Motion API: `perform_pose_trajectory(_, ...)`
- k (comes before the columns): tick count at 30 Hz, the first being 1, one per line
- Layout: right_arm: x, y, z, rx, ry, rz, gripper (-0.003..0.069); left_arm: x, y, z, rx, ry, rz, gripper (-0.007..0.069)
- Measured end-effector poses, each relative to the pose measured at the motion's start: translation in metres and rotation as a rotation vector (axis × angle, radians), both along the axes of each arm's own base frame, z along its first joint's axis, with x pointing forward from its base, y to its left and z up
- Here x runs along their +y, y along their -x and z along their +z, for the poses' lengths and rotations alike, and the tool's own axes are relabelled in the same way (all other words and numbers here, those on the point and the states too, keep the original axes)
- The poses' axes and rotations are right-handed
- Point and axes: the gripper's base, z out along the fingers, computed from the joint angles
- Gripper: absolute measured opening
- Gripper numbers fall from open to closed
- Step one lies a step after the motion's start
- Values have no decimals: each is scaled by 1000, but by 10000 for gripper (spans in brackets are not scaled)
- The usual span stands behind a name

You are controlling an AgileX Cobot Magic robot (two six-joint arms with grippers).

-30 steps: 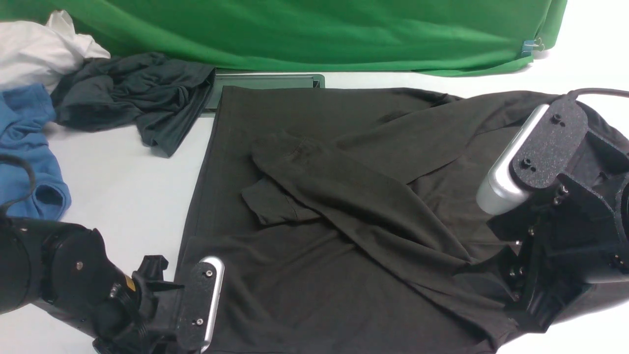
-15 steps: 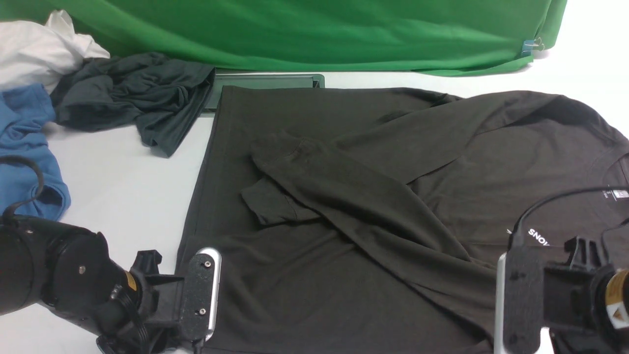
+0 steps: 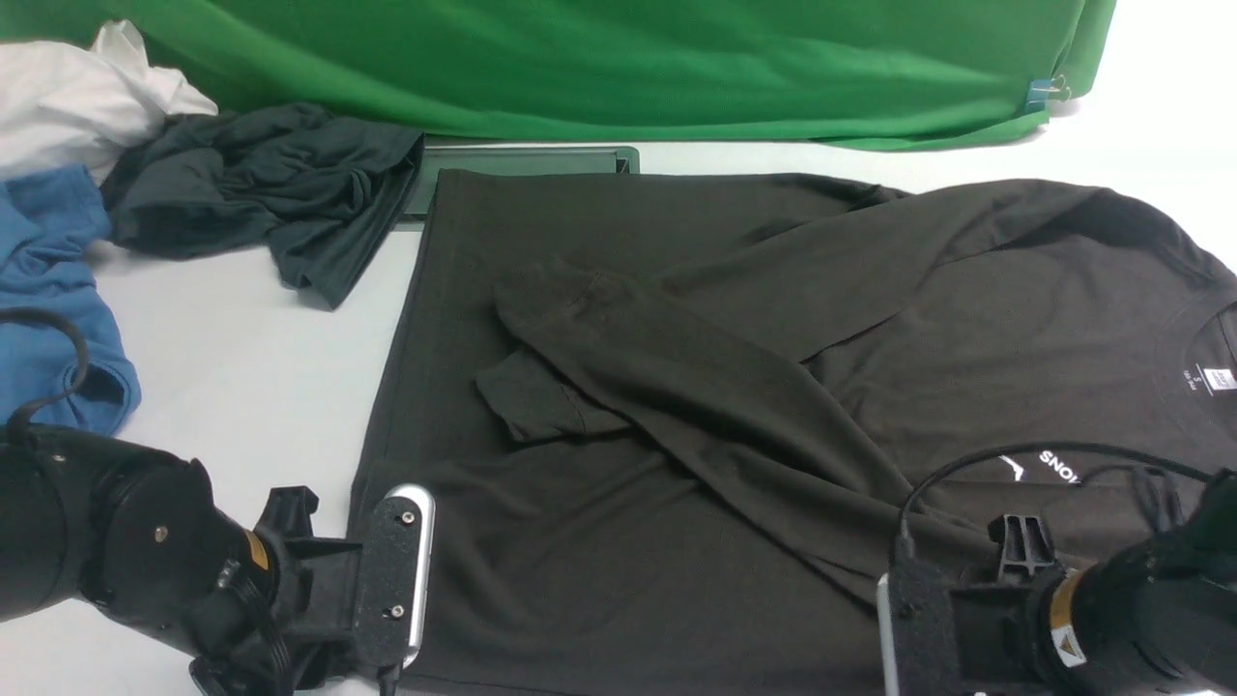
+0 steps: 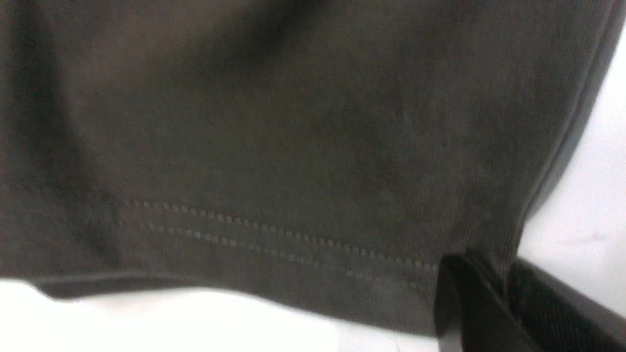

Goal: Fold a long-sleeved shirt on a white desktop.
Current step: 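Grasp the near edge of the shirt at its hem and shoulder corners, then fold the black garment in half by bringing its near edge over to the far edge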

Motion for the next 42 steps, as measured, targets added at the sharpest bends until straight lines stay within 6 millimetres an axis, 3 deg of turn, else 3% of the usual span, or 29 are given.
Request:
perform_pose_trajectory(2, 1, -1, -1, 2, -4, -16, 279, 0, -1, 0, -6, 1, 0, 46)
perform_pose_trajectory(3, 2, -3, -2, -3, -15, -28, 166, 0, 0, -1, -7, 2, 3, 46)
perform_pose_trajectory(4, 3, -3, -2, -4, -18, -34, 108, 0, 0, -1, -7, 4, 9, 46)
perform_pose_trajectory(7, 2, -3, -1, -11, -26, -42, 54, -1, -1, 3, -30, 38, 68, 46)
perform_pose_trajectory(14, 3, -4, 8, -5, -13, -47, 50, 2, 8, 9, -1, 18, 70, 46)
perform_pose_trajectory(22, 4, -3, 47, 40, -19, -114, 50, 12, 34, 52, -35, 4, 91, 46)
perform_pose_trajectory(28, -14, 28, 82, 48, -102, -204, 50, 22, 76, 84, -40, 48, 157, 44)
perform_pose_trajectory(34, -32, 66, 100, 100, -202, -242, 50, 25, 97, 97, -64, 106, 199, 44)
perform_pose_trajectory(39, -40, 77, 118, 48, -266, -250, 49, 23, 96, 98, -87, 130, 201, 44)
perform_pose_trajectory(42, -39, 69, 133, -18, -256, -248, 48, 21, 82, 101, -150, 140, 200, 44)
